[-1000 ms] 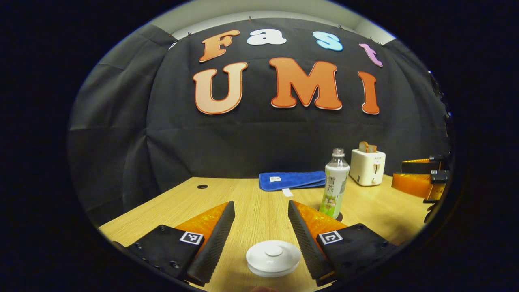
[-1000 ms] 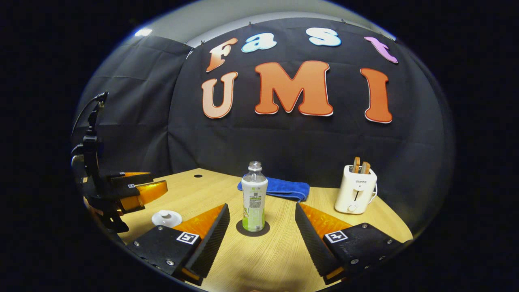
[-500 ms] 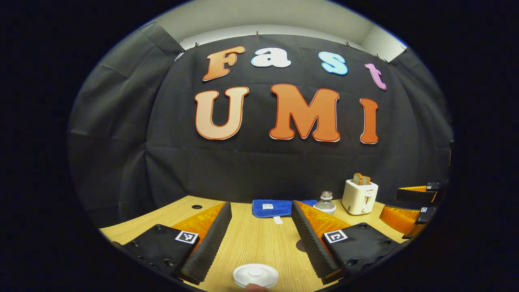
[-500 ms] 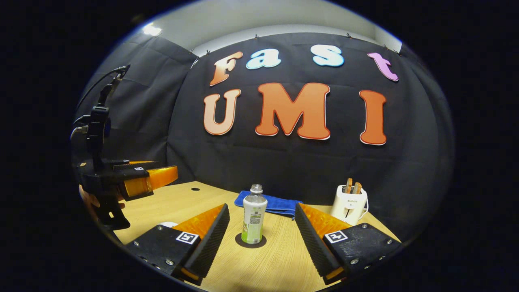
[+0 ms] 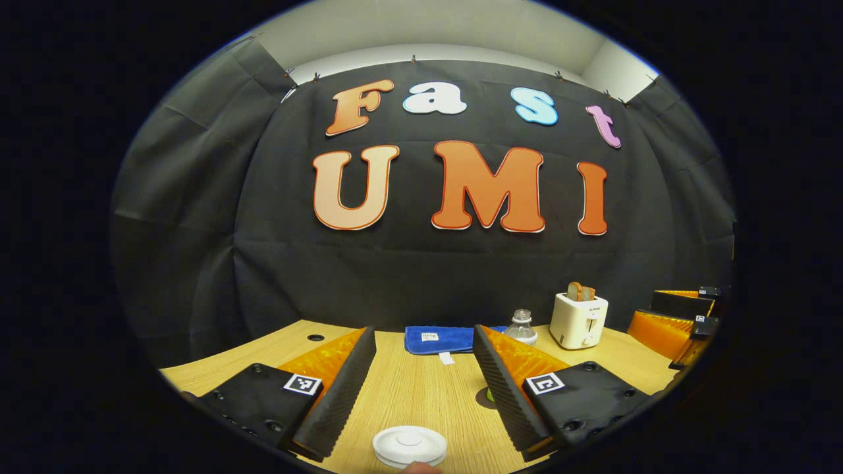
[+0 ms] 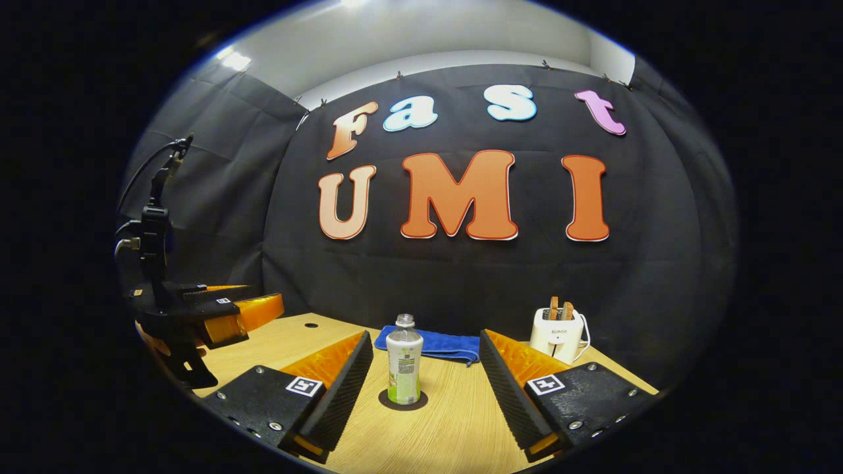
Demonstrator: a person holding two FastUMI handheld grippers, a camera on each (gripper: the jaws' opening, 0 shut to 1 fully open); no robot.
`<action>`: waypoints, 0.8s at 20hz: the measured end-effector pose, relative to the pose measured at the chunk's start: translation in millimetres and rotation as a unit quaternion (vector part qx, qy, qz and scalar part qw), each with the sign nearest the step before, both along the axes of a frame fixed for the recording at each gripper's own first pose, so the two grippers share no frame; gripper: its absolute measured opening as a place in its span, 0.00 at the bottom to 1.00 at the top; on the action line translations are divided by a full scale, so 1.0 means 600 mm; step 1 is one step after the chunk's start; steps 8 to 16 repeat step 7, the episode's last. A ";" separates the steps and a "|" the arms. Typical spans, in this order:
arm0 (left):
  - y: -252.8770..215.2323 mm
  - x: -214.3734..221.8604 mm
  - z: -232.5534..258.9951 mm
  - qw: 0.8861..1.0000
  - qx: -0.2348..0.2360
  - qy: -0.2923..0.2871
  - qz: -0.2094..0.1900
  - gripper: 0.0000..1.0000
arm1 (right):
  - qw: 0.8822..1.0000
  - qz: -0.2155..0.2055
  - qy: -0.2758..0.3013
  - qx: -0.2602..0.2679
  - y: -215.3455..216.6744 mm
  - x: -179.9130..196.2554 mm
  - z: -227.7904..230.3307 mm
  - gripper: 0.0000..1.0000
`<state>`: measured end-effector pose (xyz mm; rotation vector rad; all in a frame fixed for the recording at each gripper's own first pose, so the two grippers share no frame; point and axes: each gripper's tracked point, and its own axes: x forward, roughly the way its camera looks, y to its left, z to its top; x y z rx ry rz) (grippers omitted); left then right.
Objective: Open the teacup lid with one hand, grasp the water bottle and pour water into the teacup with the other hand; after pouring, place the water bottle on the coaster and then close the teacup lid.
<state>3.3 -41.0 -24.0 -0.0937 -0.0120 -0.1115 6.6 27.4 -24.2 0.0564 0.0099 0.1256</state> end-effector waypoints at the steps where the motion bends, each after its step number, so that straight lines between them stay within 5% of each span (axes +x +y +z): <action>1: 0.004 0.000 0.001 1.000 -0.002 -0.003 0.007 0.97 | 1.000 0.002 0.001 0.000 0.001 -0.001 -0.002 0.97; 16: -0.004 -0.007 0.007 1.000 0.004 -0.012 0.006 0.94 | 1.000 -0.003 0.005 0.008 -0.004 -0.004 -0.003 0.97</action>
